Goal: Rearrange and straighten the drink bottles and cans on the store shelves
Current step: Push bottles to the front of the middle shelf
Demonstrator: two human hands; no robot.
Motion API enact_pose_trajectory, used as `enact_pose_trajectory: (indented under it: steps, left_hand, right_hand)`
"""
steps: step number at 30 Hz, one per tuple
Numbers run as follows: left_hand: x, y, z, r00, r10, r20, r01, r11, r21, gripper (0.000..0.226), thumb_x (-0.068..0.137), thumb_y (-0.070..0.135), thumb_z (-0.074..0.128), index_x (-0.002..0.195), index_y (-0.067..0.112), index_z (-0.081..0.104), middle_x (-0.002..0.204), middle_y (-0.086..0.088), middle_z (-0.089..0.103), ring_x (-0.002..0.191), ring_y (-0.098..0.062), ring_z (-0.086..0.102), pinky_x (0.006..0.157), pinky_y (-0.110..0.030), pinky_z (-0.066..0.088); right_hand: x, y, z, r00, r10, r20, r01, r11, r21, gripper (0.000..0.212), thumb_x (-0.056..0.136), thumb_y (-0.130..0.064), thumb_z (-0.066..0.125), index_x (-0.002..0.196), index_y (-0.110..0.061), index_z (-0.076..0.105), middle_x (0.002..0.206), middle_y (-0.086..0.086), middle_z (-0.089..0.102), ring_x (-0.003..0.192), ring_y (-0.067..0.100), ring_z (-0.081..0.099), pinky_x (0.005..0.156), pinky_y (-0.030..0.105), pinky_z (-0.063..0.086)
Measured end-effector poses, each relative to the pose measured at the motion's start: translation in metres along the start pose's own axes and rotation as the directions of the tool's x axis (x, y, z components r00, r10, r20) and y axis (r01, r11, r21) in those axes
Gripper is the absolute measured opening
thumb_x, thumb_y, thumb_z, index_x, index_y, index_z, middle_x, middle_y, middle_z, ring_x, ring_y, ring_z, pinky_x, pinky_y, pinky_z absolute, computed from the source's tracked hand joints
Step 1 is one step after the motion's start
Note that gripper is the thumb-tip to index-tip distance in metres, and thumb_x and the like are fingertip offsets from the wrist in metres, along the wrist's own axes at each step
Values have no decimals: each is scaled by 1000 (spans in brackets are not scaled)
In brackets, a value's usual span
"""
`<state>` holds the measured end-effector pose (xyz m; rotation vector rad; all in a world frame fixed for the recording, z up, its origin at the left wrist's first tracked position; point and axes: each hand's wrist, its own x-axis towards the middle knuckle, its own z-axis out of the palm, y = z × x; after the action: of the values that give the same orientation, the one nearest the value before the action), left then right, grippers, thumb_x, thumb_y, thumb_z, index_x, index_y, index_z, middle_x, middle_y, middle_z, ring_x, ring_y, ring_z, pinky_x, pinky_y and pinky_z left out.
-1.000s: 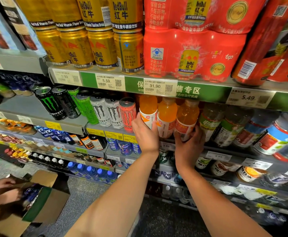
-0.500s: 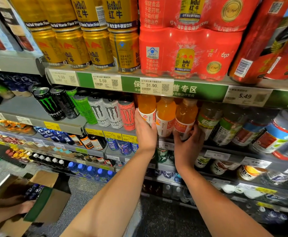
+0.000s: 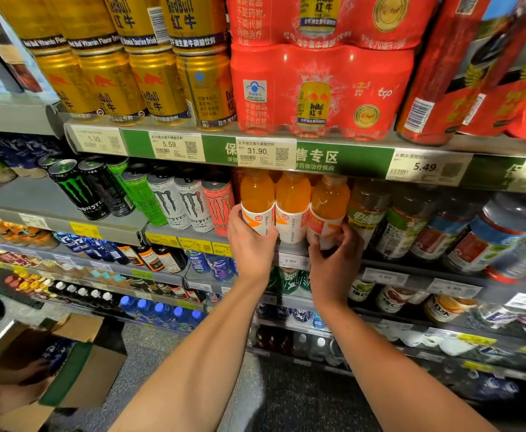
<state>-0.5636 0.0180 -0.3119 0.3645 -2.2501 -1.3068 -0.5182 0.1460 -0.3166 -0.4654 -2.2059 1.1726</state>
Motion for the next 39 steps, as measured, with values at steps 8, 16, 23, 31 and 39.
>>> enact_pose_trajectory:
  steps: [8,16,23,31,39]
  left_hand:
    - [-10,12,0,992,-68,-104,68,998,-3,72,70,18,85,130,10,46,120,-6,56,113,-26,53,96,-47,47]
    - [-29,22,-6,984,-127,-127,114,988,-99,74,68,25,90,127,6,48,117,-7,50,112,-27,48,100,-50,43]
    - [-92,48,16,950,67,304,-8,981,-193,53,80,43,72,124,17,57,124,-2,59,115,-22,58,96,-41,50]
    - [-123,94,69,936,69,346,-17,989,-150,82,78,32,82,146,14,40,149,-5,41,141,-24,37,111,-40,39]
    - [-151,126,117,995,-67,79,75,992,-103,113,62,34,95,150,3,30,149,-17,38,140,-32,33,121,-39,24]
  right_hand:
    - [2,0,-4,1000,1,27,-2,1000,27,57,86,-20,72,136,-8,49,135,14,52,120,32,55,96,47,50]
    - [2,1,-20,1000,23,18,-23,1000,14,41,92,-27,68,128,-9,57,124,9,55,111,24,57,94,44,51]
    - [10,19,-69,967,174,-187,-167,985,55,43,91,-24,68,129,-10,52,130,13,54,118,30,54,95,39,46]
    - [46,47,-127,937,150,-315,-130,988,86,56,89,-18,70,139,-8,46,142,10,47,130,20,42,105,28,35]
    - [78,96,-183,981,119,-152,-112,992,55,67,92,-21,70,148,-4,38,148,16,43,135,29,41,105,14,27]
